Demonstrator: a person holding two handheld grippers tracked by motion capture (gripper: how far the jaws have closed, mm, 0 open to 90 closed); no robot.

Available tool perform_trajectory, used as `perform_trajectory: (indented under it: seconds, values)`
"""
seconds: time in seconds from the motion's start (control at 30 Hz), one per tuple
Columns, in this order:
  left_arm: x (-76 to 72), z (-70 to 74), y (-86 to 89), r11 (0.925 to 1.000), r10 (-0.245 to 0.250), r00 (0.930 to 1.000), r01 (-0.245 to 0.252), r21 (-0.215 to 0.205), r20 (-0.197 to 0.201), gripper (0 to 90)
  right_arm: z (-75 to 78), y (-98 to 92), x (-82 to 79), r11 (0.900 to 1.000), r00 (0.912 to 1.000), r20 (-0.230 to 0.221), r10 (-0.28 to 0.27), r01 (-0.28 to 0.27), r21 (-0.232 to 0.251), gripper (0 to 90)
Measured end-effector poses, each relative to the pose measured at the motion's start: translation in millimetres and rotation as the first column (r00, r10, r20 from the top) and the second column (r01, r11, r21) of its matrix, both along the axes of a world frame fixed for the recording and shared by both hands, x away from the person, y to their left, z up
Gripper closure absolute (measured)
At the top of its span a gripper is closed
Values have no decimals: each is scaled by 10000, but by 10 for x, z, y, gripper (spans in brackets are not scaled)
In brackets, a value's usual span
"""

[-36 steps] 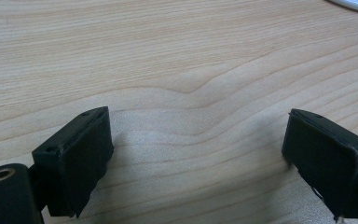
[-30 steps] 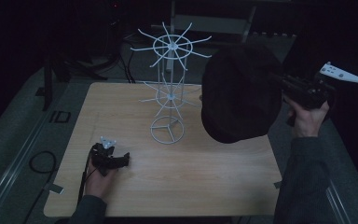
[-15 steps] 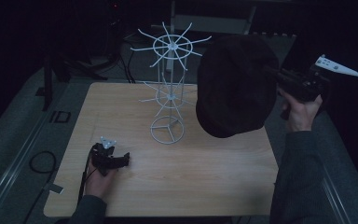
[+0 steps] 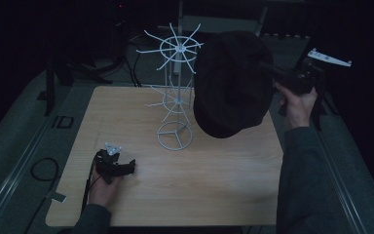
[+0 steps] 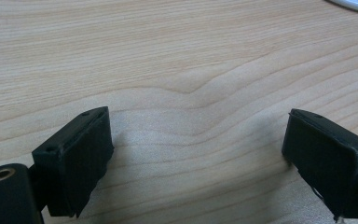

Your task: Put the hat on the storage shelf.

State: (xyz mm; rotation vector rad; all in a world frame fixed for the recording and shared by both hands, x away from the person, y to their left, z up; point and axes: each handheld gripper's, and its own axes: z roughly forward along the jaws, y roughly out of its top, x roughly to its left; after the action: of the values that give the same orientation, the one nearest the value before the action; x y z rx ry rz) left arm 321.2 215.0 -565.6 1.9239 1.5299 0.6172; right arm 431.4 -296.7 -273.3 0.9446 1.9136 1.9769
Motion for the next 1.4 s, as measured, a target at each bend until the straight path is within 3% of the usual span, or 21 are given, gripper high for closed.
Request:
perform_trajectory:
  seconds: [0.23, 0.53, 0.67, 0.73, 0.8, 0.9, 1.17, 1.4]
  values:
    - [0, 0, 0, 10000, 13, 10000, -13, 12, 13, 90, -96, 100, 110, 10000, 9980, -625, 3, -8, -88, 771]
    - [-1, 1, 0, 10000, -5, 10000, 5, 3, -19, 90, -168, 252, 143, 9944, 9950, -992, 71, -175, -1038, 761]
    - [0, 0, -1, 10000, 9, 10000, -9, -5, -2, 89, -185, 284, 136, 9918, 9959, -891, 136, -248, -1250, 727]
    - [-1, 0, -1, 10000, 8, 10000, -8, -4, 2, 90, -205, 305, 126, 9892, 9981, -613, 74, -163, -1458, 672]
    - [0, -1, -1, 10000, 9, 10000, -9, -4, 4, 90, -223, 327, 130, 9852, 9977, -674, 6, -122, -1711, 655]
    - [0, -1, -1, 10000, 5, 10000, -5, -5, 7, 90, -240, 332, 132, 9852, 9975, -700, 69, -188, -1703, 641]
    - [-1, -1, -2, 10000, 0, 10000, 0, -20, 4, 90, -279, 274, 138, 9865, 9979, -632, -103, -2, -1637, 497]
    - [0, -1, -2, 10000, -9, 10000, 9, -15, 4, 90, -315, 146, 124, 9822, 9959, -657, -627, 498, -1812, 482]
